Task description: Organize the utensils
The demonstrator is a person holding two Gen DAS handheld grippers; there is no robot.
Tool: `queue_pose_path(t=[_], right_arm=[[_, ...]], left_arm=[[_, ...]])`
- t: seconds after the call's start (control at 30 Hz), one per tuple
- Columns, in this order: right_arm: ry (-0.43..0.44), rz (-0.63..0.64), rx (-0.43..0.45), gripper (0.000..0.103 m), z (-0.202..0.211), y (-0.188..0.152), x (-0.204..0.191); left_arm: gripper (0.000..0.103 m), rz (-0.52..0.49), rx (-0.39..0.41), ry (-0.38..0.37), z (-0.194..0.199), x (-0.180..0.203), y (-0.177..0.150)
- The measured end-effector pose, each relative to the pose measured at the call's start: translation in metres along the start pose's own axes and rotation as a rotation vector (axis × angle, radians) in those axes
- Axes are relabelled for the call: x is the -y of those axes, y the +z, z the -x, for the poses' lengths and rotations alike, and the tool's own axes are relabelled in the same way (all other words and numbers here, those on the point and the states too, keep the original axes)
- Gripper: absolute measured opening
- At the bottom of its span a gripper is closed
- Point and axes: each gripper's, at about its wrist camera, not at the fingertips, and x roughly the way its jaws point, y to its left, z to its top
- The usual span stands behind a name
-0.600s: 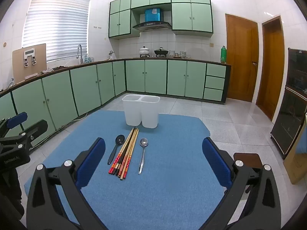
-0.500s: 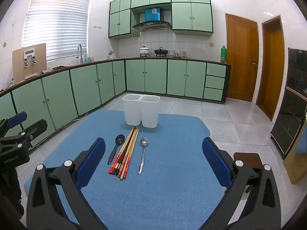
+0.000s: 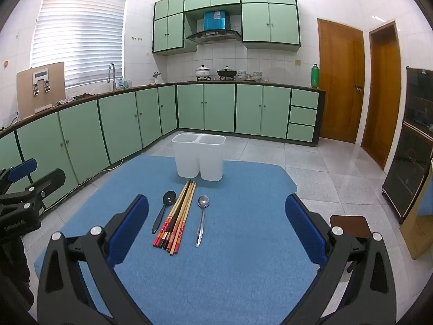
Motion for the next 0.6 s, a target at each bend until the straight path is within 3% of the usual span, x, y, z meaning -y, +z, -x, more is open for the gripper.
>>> queue_pose_path(t=[0.6], right_arm=[[-0.002, 0.000, -0.001, 0.098, -0.0004, 0.0001, -0.0004]], left_arm=[[0.097, 0.004, -0.003, 0.007, 0.0048, -0.0018, 0.0028]])
